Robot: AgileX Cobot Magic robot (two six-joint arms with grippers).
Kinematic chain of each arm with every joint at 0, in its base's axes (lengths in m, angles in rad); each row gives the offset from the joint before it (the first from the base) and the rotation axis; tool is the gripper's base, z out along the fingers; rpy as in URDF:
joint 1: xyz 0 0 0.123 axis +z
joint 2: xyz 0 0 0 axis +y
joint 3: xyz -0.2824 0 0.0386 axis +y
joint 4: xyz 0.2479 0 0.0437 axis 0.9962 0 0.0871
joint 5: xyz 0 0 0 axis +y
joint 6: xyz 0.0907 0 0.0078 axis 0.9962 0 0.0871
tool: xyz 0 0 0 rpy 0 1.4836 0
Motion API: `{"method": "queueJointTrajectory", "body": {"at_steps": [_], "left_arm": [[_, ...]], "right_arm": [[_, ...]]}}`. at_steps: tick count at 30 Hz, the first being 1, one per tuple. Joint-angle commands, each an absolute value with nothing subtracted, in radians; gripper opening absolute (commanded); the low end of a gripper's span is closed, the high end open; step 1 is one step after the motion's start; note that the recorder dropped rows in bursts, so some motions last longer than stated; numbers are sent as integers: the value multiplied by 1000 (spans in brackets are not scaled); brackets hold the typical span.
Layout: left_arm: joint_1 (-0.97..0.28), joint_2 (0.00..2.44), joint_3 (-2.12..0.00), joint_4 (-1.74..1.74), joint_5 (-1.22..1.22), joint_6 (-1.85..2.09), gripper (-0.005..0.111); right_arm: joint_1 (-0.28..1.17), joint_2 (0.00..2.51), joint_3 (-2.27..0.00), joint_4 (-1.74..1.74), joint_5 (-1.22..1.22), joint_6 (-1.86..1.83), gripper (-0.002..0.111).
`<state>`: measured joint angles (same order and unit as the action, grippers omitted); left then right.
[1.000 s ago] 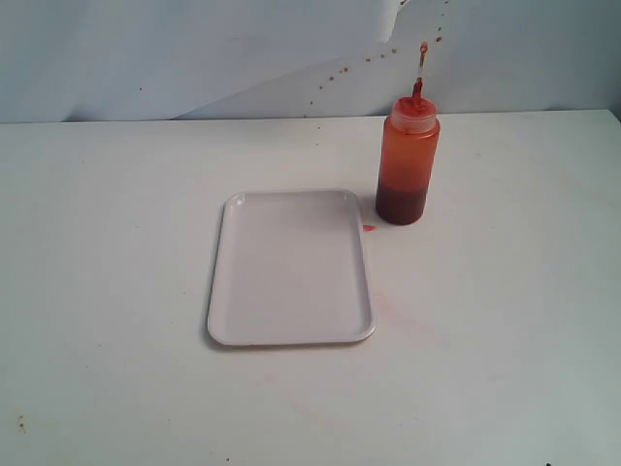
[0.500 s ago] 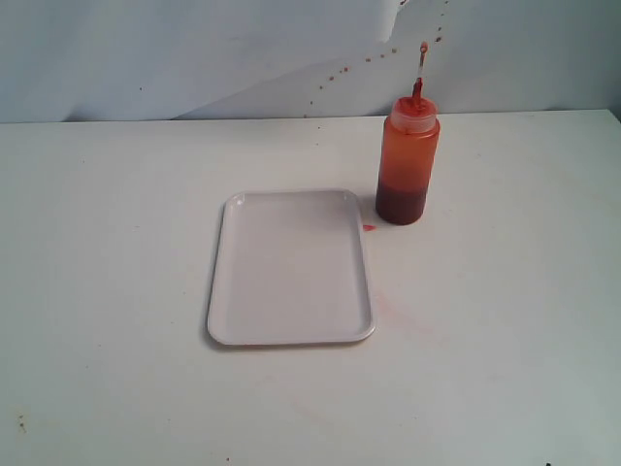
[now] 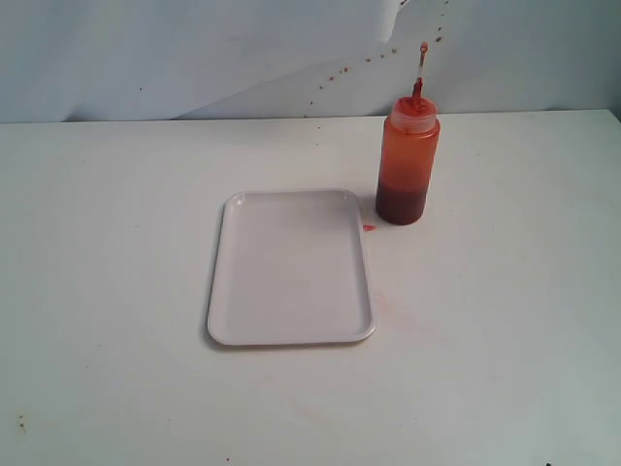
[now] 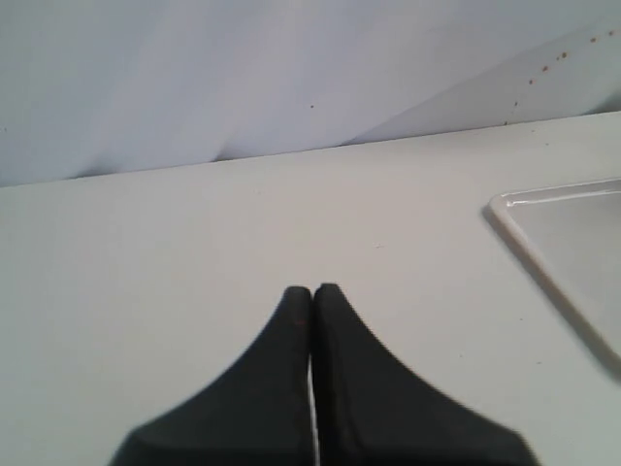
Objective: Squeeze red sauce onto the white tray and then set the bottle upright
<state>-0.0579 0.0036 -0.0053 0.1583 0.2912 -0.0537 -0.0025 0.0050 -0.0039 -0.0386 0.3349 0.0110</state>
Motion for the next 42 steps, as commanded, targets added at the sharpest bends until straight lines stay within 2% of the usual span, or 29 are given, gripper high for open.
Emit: {"method": "queueJointTrajectory", "body": {"at_steps": [1, 32, 35, 42], "left_arm": [[-57, 0, 0, 202, 284, -47, 0], [-57, 0, 0, 276, 264, -21, 0], [-57, 0, 0, 208, 172, -26, 0], [-57, 0, 0, -295, -257, -106, 0]], "right_arm": [[-11, 0, 0, -36, 334, 9, 0], [-11, 0, 0, -36, 334, 9, 0], [-11, 0, 0, -36, 334, 9, 0], [-11, 0, 0, -36, 334, 9, 0]]}}
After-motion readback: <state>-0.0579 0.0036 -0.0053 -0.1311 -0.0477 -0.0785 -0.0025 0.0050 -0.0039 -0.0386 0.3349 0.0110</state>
